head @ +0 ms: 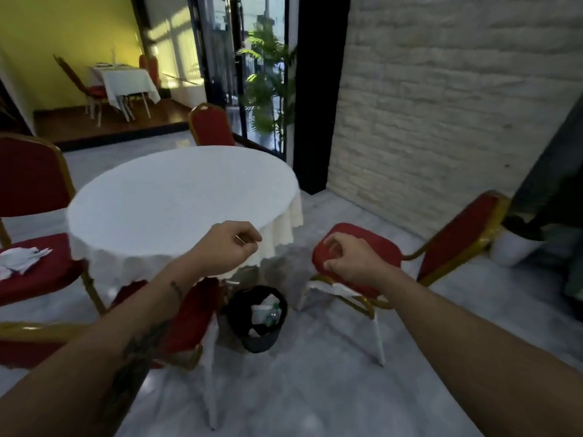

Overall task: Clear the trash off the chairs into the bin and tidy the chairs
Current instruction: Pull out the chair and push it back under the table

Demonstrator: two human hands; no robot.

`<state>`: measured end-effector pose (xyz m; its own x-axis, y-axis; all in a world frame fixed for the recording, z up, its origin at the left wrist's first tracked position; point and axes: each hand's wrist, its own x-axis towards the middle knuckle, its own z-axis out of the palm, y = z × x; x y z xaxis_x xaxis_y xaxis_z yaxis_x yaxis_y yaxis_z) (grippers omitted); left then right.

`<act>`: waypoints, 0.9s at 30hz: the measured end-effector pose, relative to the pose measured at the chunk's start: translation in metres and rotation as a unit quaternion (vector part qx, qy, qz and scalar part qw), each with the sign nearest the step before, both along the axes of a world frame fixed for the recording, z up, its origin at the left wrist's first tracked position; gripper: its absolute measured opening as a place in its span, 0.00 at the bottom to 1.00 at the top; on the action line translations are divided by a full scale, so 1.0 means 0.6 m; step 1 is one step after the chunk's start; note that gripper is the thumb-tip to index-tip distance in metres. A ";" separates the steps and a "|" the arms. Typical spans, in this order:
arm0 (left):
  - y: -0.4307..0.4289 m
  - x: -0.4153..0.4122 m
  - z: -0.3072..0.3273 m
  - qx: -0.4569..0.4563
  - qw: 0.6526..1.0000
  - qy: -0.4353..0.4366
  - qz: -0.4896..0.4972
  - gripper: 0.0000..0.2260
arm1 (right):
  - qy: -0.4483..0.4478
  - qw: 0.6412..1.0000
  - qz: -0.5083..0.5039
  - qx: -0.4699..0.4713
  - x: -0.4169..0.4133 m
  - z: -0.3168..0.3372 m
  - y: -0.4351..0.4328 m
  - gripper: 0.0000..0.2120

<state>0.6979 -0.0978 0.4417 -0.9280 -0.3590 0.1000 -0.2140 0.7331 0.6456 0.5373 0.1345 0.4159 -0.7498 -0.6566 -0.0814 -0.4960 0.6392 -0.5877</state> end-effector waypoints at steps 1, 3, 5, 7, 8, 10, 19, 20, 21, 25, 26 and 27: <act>0.040 -0.040 0.004 0.000 1.000 0.004 -0.007 0.05 | 0.006 1.000 -0.006 -0.002 -0.031 0.008 0.042 0.20; 0.113 -0.111 0.010 0.001 1.000 0.008 -0.022 0.05 | 0.014 1.000 -0.015 0.004 -0.085 0.025 0.119 0.20; 0.180 -0.185 0.006 0.005 0.999 0.008 -0.034 0.05 | 0.025 0.999 -0.026 0.026 -0.141 0.042 0.192 0.23; 0.243 -0.257 0.003 0.030 0.997 0.005 -0.068 0.08 | 0.036 0.997 -0.046 0.043 -0.197 0.059 0.263 0.23; 0.276 -0.292 0.003 0.043 0.996 0.000 -0.084 0.11 | 0.039 0.996 -0.057 0.049 -0.223 0.066 0.297 0.23; 0.348 -0.365 0.005 0.042 0.992 -0.022 -0.120 0.13 | 0.046 0.994 -0.081 0.060 -0.278 0.074 0.362 0.25; 0.539 -0.653 -0.040 0.066 0.974 -0.106 -0.187 0.30 | 0.135 0.970 -0.079 0.189 -0.491 0.061 0.518 0.31; 0.560 -0.689 -0.049 0.070 0.973 -0.110 -0.191 0.30 | 0.150 0.963 -0.074 0.209 -0.524 0.057 0.531 0.32; 0.576 -0.722 -0.059 0.072 0.972 -0.114 -0.194 0.31 | 0.164 0.958 -0.073 0.224 -0.554 0.053 0.540 0.33; 0.621 -0.838 -0.097 0.113 0.959 -0.171 -0.196 0.33 | 0.172 0.946 -0.053 0.271 -0.663 0.033 0.561 0.37; 0.631 -0.861 -0.103 0.120 0.954 -0.183 -0.204 0.33 | 0.169 0.944 -0.050 0.278 -0.686 0.027 0.564 0.37; 0.640 -0.886 -0.109 0.123 0.951 -0.191 -0.211 0.32 | 0.166 0.943 -0.045 0.284 -0.711 0.023 0.566 0.38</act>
<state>0.1661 0.2864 0.3762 -0.9462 0.0841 -0.3125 -0.1880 0.6432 0.7423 0.1107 0.4744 0.4297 -0.8469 -0.5095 -0.1521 -0.5204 0.8529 0.0407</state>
